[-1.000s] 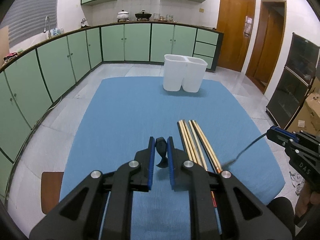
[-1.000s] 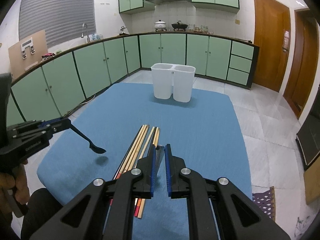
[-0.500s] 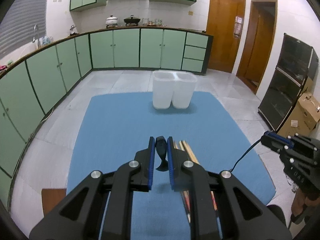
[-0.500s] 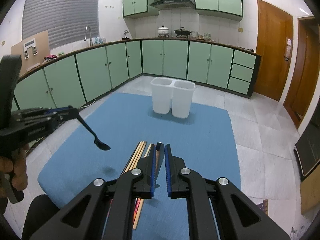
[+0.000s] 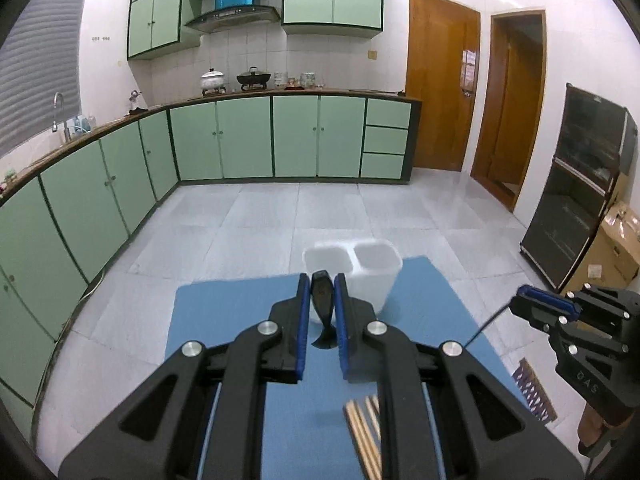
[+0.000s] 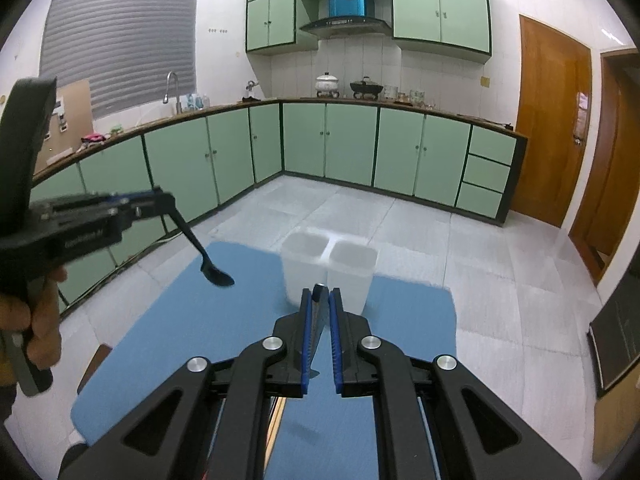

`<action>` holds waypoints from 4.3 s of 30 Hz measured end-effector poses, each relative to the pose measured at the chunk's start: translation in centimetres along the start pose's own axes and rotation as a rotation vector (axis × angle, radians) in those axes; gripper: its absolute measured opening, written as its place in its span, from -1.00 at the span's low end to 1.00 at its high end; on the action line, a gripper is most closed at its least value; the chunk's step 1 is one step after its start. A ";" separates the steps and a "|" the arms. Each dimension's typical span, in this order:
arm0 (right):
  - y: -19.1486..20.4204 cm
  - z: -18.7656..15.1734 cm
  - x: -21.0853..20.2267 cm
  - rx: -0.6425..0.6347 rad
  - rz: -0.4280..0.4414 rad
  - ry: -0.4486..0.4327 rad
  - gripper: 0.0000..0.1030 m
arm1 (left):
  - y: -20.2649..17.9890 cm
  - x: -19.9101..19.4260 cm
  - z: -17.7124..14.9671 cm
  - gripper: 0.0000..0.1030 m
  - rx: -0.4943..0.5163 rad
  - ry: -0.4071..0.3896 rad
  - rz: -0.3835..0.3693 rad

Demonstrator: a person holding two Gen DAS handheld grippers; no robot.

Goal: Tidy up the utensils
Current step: 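Carry the black spoon with the left tool while the right tool carries the metal spoon to the white holder, then open the left tool over the holder while the right tool releases the metal spoon into it, then bring both tools back over the chopsticks on the table, then grasp the black chopstick with the left tool while the right tool grasps a plain wooden chopstick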

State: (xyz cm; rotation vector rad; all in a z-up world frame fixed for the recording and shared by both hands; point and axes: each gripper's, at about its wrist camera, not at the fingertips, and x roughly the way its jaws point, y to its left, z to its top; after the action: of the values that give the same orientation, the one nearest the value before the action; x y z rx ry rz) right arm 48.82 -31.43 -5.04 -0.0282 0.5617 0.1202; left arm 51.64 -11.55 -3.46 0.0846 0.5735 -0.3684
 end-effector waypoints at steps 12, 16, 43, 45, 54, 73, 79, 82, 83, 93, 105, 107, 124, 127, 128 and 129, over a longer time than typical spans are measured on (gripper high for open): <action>-4.0 8.1 9.8 0.007 -0.070 -0.010 -0.84 | -0.5 11.0 5.4 -0.79 -0.013 0.008 0.006; -5.2 7.3 14.2 0.016 -0.086 0.040 -0.84 | -0.5 14.5 4.3 -0.79 -0.006 0.042 0.009; -4.3 -6.2 0.9 0.073 -0.059 -0.015 -0.44 | 2.0 0.0 -7.1 0.10 -0.024 -0.044 0.091; -2.7 -10.0 -1.9 0.059 -0.072 -0.015 -0.41 | 1.8 -2.5 -10.2 0.13 -0.026 -0.049 0.099; 2.6 -23.4 -6.7 0.094 -0.043 0.077 -0.41 | -0.1 -9.5 -23.8 0.16 -0.090 -0.001 0.088; 6.5 -28.7 -2.0 0.036 0.012 0.209 -0.41 | -3.8 -4.4 -33.7 0.16 -0.018 0.225 0.016; 6.1 -29.0 -2.0 0.049 0.022 0.204 -0.41 | -4.7 -3.8 -33.7 0.19 -0.003 0.219 0.027; 6.1 -29.0 -2.0 0.047 0.025 0.200 -0.41 | -4.7 -3.6 -33.7 0.19 -0.004 0.215 0.033; 6.0 -29.0 -1.9 0.049 0.025 0.199 -0.41 | -4.7 -3.6 -33.6 0.20 -0.005 0.213 0.037; 5.7 -28.9 -1.6 0.061 0.012 0.192 -0.86 | -5.0 -3.3 -33.3 -0.67 -0.008 0.193 0.022; 3.7 -28.9 -1.9 0.136 -0.065 0.192 -0.87 | -3.8 -3.8 -33.2 -0.89 -0.059 0.163 0.050; 3.6 -28.9 -1.9 0.146 -0.067 0.196 -0.87 | -3.5 -3.8 -33.2 -0.89 -0.069 0.162 0.069; 4.0 -28.8 -2.4 0.127 -0.037 0.190 -0.86 | -2.2 -3.7 -32.3 -0.89 -0.106 0.166 0.033; 4.1 -27.9 -3.9 0.132 -0.032 0.154 -0.86 | -2.2 -4.8 -31.4 -0.89 -0.123 0.141 0.024; 4.0 -27.6 -4.3 0.137 -0.032 0.143 -0.86 | -2.1 -5.4 -30.7 -0.89 -0.130 0.128 0.024; 4.0 -27.1 -5.0 0.145 -0.029 0.130 -0.86 | -2.1 -5.8 -30.3 -0.89 -0.136 0.118 0.021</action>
State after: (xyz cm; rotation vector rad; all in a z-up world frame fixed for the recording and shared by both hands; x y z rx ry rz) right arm 29.78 -29.60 -25.29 0.0972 0.6988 0.0498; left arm 30.81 -6.19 -25.61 -0.0190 0.7127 -0.3046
